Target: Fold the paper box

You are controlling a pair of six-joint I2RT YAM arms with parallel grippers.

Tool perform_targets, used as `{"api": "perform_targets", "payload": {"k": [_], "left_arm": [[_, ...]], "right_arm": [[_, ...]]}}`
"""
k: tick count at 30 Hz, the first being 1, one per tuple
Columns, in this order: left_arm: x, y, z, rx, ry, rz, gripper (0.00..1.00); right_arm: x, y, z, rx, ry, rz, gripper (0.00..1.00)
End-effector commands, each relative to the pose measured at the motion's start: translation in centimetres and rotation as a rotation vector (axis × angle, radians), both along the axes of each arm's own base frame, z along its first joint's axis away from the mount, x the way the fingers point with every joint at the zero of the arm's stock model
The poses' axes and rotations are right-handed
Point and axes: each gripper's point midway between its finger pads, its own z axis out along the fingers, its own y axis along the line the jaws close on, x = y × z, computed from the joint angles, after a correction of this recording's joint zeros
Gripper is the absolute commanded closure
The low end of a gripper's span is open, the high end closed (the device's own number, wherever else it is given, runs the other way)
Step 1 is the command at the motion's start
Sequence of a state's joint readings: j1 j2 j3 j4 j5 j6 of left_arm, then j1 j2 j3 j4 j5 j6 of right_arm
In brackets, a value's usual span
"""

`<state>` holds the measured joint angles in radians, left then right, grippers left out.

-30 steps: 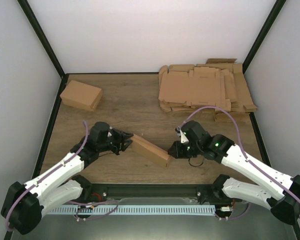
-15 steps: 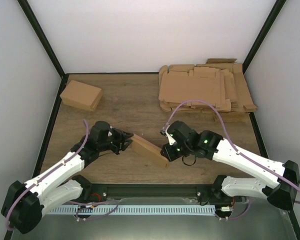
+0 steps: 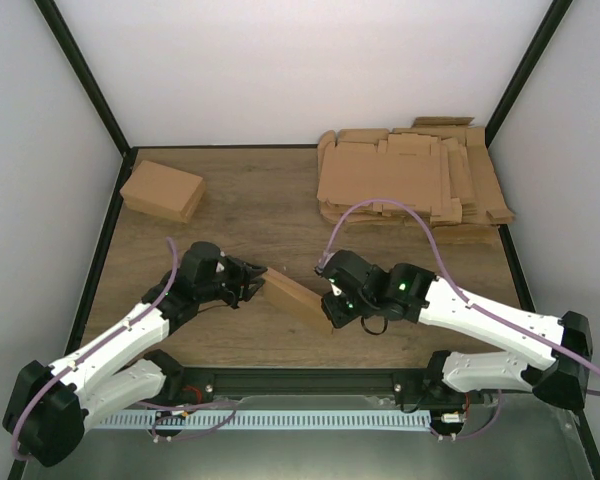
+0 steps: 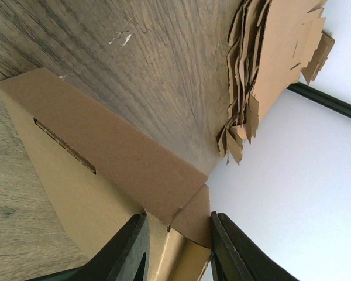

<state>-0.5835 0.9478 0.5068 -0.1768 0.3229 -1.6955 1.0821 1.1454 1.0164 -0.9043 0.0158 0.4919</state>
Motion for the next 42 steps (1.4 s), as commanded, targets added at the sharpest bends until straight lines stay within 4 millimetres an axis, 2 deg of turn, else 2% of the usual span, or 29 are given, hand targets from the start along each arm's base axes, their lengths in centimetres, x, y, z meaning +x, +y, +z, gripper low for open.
{"api": "perform_targets", "payload": {"k": [1,11,15,17,22,27,30,33,39,42], "left_arm": [[-0.7,1.0,-2.1,0.076,0.061,0.015,0.69],[-0.8,1.0,-2.4,0.081,0.066,0.011,0.7],[-0.9,1.1,-2.6,0.084,0.069,0.01,0.72],[-0.9,1.1,-2.7,0.085,0.071,0.01,0.72],[-0.9,1.1,-2.7,0.088,0.07,0.013,0.73],[-0.8,1.1,-2.7,0.091,0.072,0.012,0.73],[-0.8,1.1,-2.8,0.092,0.074,0.01,0.73],[-0.8,1.0,-2.8,0.093,0.074,0.006,0.73],[-0.8,0.9,-2.9,0.094,0.081,0.005,0.73],[-0.8,1.0,-2.9,0.095,0.083,0.006,0.74]], "right_arm": [[-0.8,-1.0,-1.1,-0.072,0.024,0.002,0.83],[-3.3,-0.2,-4.4,0.037,0.153,0.016,0.83],[-3.5,-0.6,-5.6,0.017,0.179,-0.014,0.83],[-3.1,-0.6,-4.9,0.015,0.161,-0.02,0.83],[-2.1,0.3,-0.7,0.092,0.091,-0.016,0.79],[-1.4,0.4,2.6,0.114,0.045,-0.03,0.78],[-1.1,-0.3,2.9,0.105,0.034,-0.068,0.79],[-1.1,-0.9,2.0,0.088,0.045,-0.086,0.85],[-3.1,-1.3,-2.3,0.05,0.16,-0.058,0.96],[-3.8,-1.9,-4.3,0.029,0.197,-0.067,0.97]]}}
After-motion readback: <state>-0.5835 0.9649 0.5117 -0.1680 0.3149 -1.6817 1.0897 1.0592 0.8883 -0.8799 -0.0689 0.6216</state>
